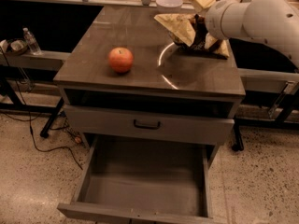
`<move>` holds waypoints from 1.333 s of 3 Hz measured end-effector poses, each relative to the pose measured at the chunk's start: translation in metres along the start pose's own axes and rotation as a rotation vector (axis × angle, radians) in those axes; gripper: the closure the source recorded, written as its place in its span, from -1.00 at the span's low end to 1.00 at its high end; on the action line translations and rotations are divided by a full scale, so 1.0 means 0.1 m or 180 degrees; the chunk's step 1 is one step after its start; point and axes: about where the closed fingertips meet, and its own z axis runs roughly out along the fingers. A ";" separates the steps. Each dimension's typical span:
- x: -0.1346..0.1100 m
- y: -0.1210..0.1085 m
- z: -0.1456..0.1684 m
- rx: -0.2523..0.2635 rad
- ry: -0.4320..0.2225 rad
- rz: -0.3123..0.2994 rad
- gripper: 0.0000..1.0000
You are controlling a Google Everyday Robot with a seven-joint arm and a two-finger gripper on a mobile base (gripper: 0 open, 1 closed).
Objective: Pick brown chip bag from middle drawer and place on counter
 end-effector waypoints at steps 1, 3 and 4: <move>0.09 -0.21 -0.22 0.0156 0.0166 0.0050 -1.00; 0.87 -0.65 -1.03 0.0535 0.0906 0.0243 -1.00; 1.31 -0.89 -1.44 0.0794 0.1224 0.0346 -1.00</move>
Offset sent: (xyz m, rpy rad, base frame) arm -0.0473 -0.1010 0.1432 0.1343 -0.2823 -0.2647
